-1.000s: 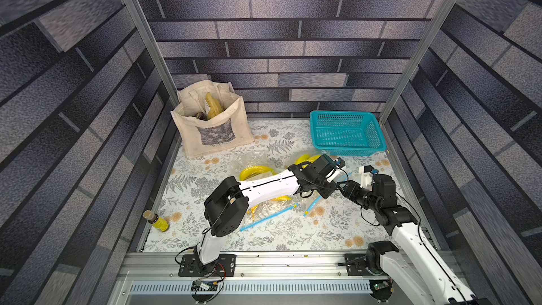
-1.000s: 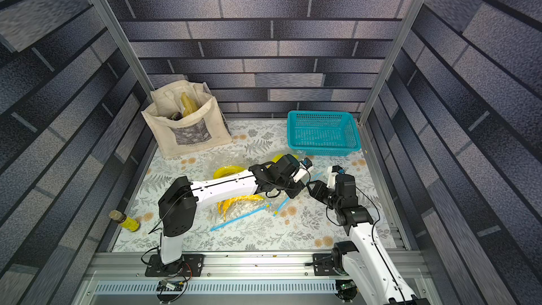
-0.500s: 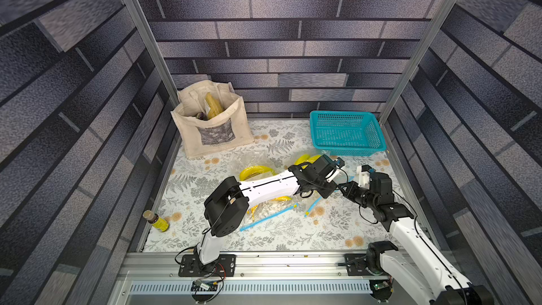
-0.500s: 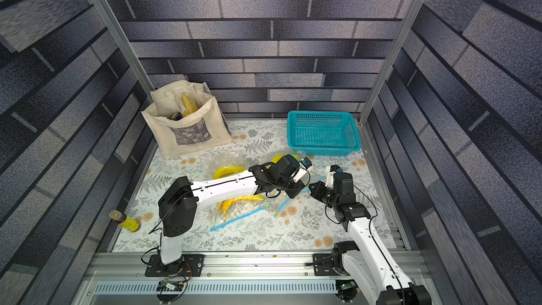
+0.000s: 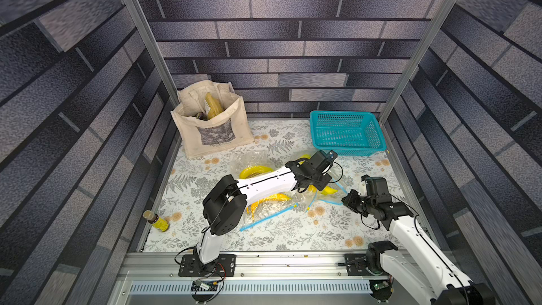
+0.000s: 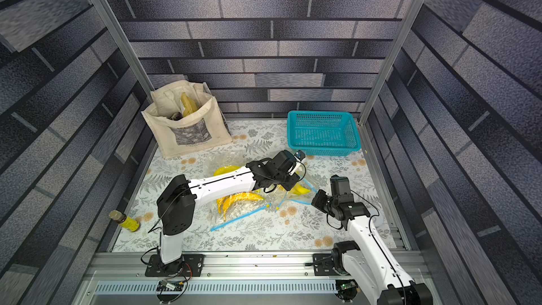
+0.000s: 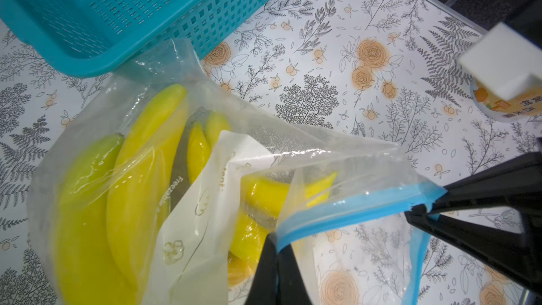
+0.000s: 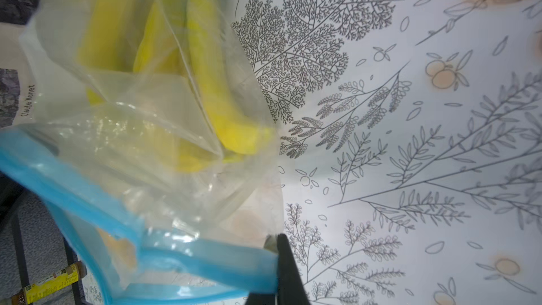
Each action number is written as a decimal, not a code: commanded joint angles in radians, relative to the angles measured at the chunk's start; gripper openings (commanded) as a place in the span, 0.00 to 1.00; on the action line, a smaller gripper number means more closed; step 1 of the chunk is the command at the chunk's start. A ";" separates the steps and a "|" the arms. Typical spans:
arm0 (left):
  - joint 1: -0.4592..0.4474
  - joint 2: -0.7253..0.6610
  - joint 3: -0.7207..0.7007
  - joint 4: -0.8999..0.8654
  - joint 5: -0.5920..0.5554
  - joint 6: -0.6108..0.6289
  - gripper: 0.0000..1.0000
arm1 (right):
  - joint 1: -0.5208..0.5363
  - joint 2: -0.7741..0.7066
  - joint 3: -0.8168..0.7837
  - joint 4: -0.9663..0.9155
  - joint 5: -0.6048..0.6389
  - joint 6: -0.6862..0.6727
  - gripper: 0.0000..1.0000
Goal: Open the zip-top bag and take out the banana
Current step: Open the zipper of the food storage bag at the center of the board.
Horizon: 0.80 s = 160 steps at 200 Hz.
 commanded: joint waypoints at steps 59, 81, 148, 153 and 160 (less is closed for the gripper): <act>-0.037 -0.073 -0.008 0.020 -0.039 -0.049 0.00 | 0.066 -0.152 0.050 -0.093 -0.026 -0.136 0.18; -0.038 -0.065 -0.009 0.017 -0.032 -0.065 0.00 | 0.073 -0.240 0.069 -0.121 -0.035 -0.174 0.28; -0.040 -0.052 -0.012 0.004 -0.028 -0.074 0.01 | 0.085 -0.217 0.123 -0.103 -0.104 -0.250 0.47; -0.042 -0.056 -0.016 0.007 -0.028 -0.076 0.01 | 0.089 -0.207 0.124 -0.086 -0.112 -0.258 0.47; -0.041 -0.059 -0.021 0.013 -0.026 -0.079 0.01 | 0.095 -0.189 0.122 -0.064 -0.119 -0.270 0.47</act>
